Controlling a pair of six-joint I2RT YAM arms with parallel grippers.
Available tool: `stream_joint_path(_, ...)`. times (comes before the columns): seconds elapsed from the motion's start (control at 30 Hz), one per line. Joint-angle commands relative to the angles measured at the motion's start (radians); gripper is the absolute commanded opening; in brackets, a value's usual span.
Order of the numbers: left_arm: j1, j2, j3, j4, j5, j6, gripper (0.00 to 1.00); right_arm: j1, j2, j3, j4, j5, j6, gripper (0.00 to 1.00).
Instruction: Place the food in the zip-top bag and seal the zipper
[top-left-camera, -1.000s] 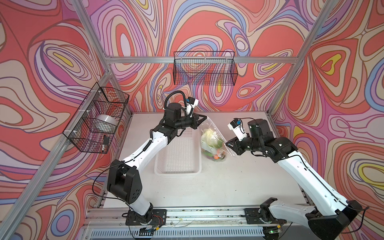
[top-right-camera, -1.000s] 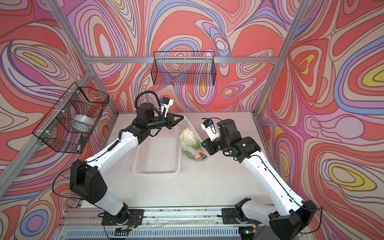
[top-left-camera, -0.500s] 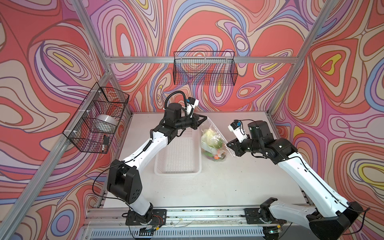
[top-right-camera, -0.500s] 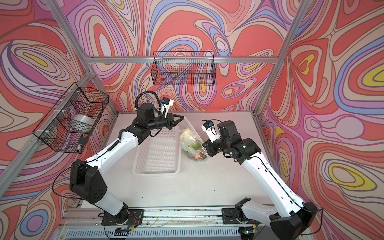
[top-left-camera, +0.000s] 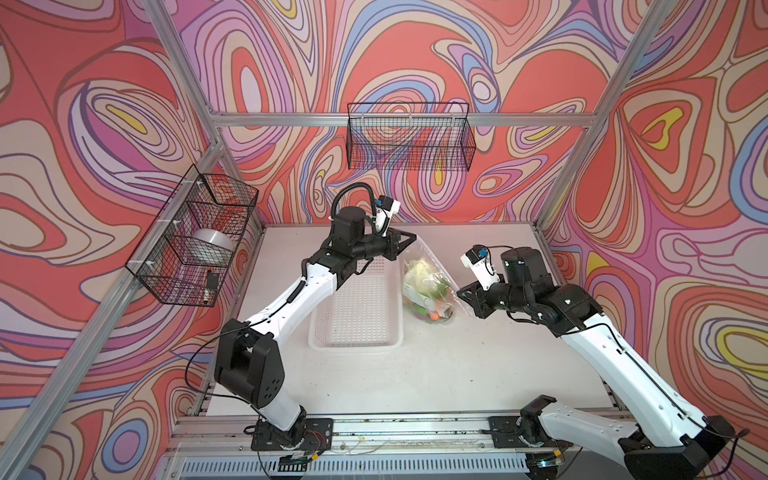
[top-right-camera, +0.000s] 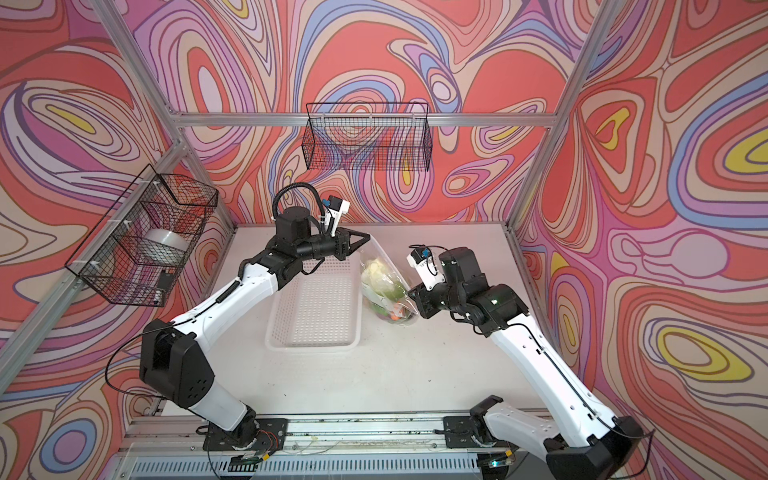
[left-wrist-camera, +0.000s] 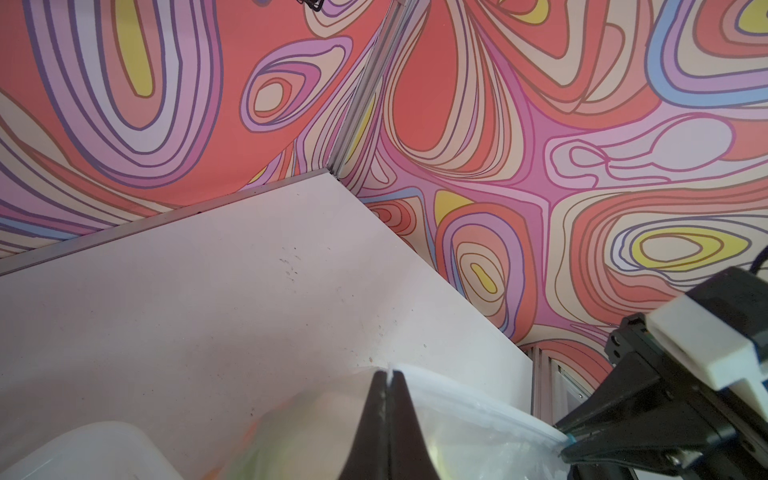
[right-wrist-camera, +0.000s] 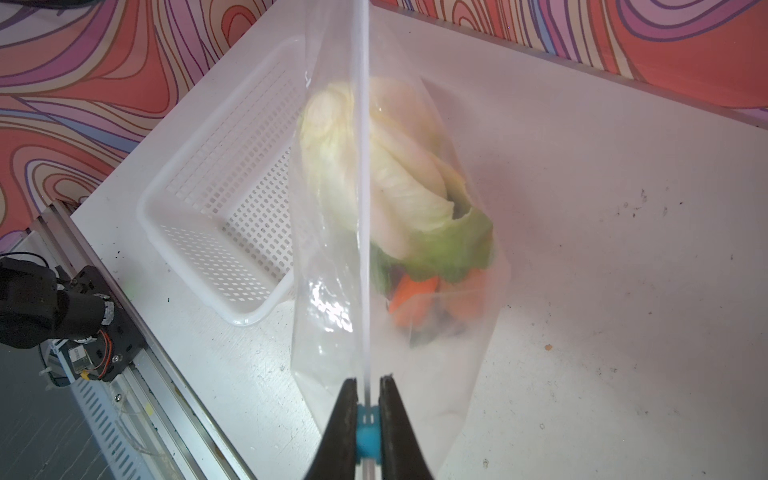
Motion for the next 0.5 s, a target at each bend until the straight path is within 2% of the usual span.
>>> stream_joint_path(0.0, 0.017, -0.019, 0.005, 0.040, -0.048, 0.002, 0.00, -0.002, -0.025, -0.023, -0.105, 0.007, 0.011, 0.13)
stream_joint_path(0.47, 0.017, -0.017, 0.003, 0.047, -0.046, -0.003, 0.00, -0.002, -0.082, -0.057, -0.164, 0.033, 0.036, 0.13)
